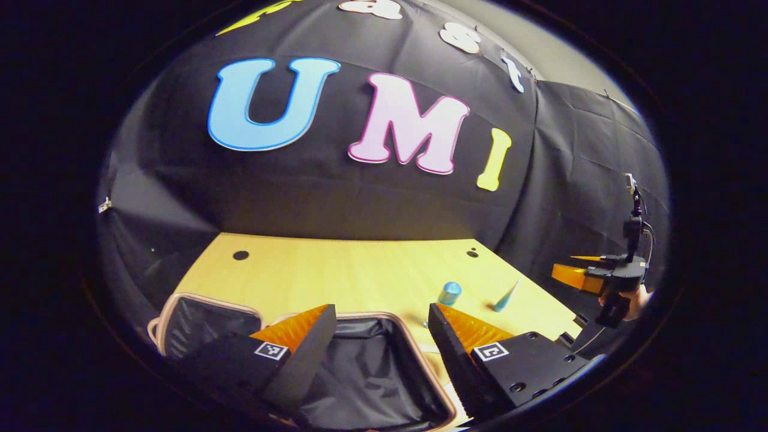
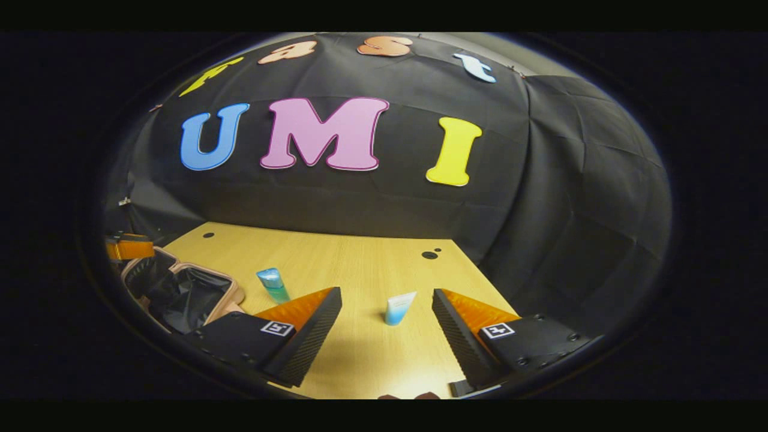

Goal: First open the suitcase, pack the skin care products into it, and then close the suitcase.

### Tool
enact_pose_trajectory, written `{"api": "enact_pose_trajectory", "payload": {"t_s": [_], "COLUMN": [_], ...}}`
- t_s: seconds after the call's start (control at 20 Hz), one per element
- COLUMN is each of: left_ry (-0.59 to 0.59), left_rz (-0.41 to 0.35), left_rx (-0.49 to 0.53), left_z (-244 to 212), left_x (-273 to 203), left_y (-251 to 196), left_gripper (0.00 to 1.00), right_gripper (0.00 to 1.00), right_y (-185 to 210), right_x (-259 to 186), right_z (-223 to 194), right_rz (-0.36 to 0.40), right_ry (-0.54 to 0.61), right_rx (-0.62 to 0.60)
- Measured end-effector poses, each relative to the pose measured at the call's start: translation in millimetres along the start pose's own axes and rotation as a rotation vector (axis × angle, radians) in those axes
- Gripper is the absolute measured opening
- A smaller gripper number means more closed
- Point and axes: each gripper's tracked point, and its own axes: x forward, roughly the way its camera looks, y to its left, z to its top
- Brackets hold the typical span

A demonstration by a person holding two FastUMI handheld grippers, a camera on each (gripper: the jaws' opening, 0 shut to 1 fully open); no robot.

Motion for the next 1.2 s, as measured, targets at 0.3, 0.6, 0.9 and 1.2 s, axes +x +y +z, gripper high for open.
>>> {"api": "enact_pose_trajectory", "payload": {"t_s": [0.3, 0.6, 0.9, 1.2], "left_ry": [0.162, 0.283, 0.305, 0.283], "left_rz": [-0.067, 0.034, 0.143, 0.216], "left_rx": [0.071, 0.064, 0.085, 0.112], "left_z": [-44.1, -85.3, -105.0, -112.1], "left_x": [75.4, 136.7, 196.1, 229.7], "left_y": [-84.8, -93.2, -73.0, -59.5], "left_gripper": [0.97, 0.97, 0.97, 0.96], "right_gripper": [0.97, 0.97, 0.97, 0.97], "right_y": [-16.7, -8.9, -1.9, -8.1], "right_x": [28.1, 67.5, 104.8, 126.3], "right_z": [-26.0, -64.6, -85.6, -105.5], "right_rz": [0.045, 0.149, 0.22, 0.249], "right_ry": [0.05, 0.134, 0.201, 0.229], "right_rx": [0.027, -0.02, -0.011, -0.045]}}
